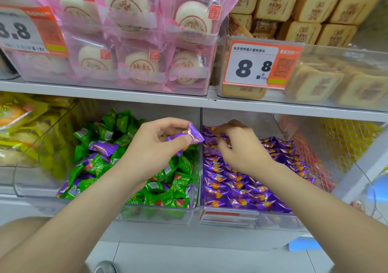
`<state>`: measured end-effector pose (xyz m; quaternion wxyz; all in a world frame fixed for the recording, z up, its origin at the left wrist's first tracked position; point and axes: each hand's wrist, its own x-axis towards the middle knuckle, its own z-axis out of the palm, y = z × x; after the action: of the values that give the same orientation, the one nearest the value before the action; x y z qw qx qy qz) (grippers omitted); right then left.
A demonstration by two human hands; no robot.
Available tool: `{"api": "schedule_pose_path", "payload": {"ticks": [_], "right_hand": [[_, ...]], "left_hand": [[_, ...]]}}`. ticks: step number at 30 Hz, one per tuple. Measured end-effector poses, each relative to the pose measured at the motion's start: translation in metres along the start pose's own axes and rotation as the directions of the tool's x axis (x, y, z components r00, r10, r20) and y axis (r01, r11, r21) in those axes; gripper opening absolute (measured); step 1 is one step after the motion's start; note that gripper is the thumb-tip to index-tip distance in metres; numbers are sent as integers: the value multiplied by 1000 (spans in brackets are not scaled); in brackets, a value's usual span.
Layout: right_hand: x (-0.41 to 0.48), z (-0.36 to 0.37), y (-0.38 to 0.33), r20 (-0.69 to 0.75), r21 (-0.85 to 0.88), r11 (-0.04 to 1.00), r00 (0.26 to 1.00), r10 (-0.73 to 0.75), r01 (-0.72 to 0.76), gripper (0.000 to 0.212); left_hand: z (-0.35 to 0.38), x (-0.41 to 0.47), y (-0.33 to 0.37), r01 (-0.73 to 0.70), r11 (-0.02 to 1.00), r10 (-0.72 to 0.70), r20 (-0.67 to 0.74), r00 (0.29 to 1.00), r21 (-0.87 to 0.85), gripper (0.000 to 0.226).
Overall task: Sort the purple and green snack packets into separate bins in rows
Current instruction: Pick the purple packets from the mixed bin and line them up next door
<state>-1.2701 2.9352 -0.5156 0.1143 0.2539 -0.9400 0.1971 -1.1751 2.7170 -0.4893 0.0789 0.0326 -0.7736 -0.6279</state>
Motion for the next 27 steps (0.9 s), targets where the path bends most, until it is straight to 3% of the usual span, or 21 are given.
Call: {"api": "schedule_pose_path", "payload": {"ticks": [2,4,5,7,9,13,16,19,23,27], "right_hand": [[-7,-14,-18,-80,282,958,994,71,-46,19],[-18,-29,-39,29,624,777,997,77,-78,14],[-23,-34,-46,72,699,711,997,42,-80,18],[-31,-38,-51,87,700,711,996,-2,-59,24],[-32,-43,-51,82,684,724,996,47,-90,19],[-32,-52,-38,194,752,627,977,86,-205,18],[-33,-57,-27,311,738,635,950,-18,-229,20],[-26,-55,-8,183,622,768,982,45,-151,8],[-17,-42,21,-64,279,946,980,187,-163,5],[-16,-21,25,30,125,982,990,135,-138,6]], "left_hand": [[-1,-2,3,-64,998,63,38,997,10,33],[-2,-4,7,-111,993,108,81,991,28,44],[-2,-4,9,-124,992,121,102,987,28,48],[-2,-6,10,-144,989,140,118,983,24,52],[-1,-7,11,-159,987,157,107,982,15,49],[0,-10,9,-179,983,174,128,976,31,30],[7,-13,7,-207,976,195,141,971,72,23],[13,-11,2,-224,962,220,45,974,154,19],[13,-6,-6,-113,944,124,-14,992,310,9],[18,-6,-8,-78,932,74,25,997,353,13]]}}
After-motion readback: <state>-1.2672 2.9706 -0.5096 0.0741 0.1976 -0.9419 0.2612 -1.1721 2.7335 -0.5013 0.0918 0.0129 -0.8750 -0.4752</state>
